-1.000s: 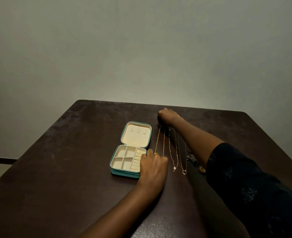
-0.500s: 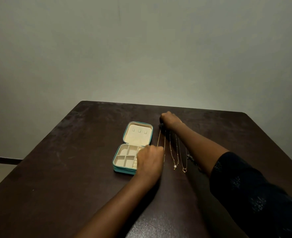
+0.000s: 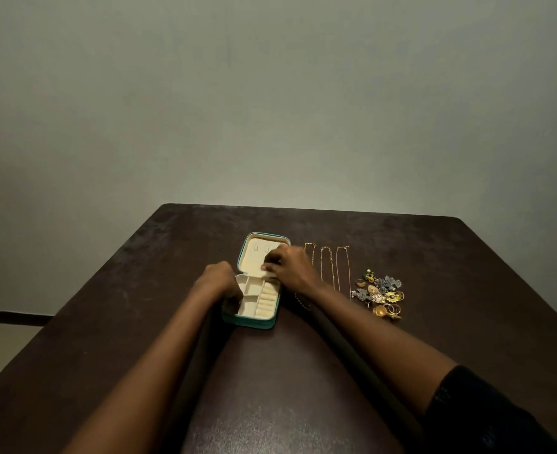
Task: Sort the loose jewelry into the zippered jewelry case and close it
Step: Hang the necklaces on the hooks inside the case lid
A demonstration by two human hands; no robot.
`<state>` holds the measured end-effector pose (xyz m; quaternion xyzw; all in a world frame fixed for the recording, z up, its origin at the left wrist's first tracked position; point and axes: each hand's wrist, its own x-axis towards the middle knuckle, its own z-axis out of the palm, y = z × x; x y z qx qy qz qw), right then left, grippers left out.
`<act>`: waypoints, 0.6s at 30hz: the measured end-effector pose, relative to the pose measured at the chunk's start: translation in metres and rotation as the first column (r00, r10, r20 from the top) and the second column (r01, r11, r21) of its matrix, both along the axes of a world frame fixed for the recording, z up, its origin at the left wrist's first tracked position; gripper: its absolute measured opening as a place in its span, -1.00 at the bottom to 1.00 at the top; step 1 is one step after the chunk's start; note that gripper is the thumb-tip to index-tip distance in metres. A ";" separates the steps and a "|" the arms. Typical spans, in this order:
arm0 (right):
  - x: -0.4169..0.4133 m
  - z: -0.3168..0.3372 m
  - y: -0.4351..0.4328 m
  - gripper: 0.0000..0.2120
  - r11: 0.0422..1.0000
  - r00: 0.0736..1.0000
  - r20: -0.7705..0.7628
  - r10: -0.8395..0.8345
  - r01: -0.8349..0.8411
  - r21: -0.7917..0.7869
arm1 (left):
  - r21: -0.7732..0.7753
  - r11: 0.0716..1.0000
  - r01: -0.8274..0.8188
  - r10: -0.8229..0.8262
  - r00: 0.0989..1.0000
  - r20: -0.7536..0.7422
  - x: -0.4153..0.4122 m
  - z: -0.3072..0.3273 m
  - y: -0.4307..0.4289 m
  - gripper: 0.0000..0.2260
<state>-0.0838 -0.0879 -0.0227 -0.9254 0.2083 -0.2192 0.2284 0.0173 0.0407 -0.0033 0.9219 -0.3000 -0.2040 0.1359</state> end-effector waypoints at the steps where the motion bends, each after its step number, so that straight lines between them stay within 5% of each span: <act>1: -0.002 -0.001 0.010 -0.79 0.997 0.999 -0.012 0.034 -0.033 0.064 | -0.014 1.000 -0.012 0.012 1.000 0.015 -0.003 -0.001 0.001 -0.67; 8: -0.004 -0.014 0.030 -0.79 0.996 0.972 -0.235 0.022 0.000 0.090 | -0.165 0.985 -0.050 0.070 0.990 0.121 -0.016 -0.011 0.007 -0.73; 18: -0.006 -0.017 0.032 -0.76 0.998 0.959 -0.274 0.067 -0.065 0.018 | -0.123 0.992 -0.038 0.059 0.984 0.171 -0.027 -0.009 0.012 -0.73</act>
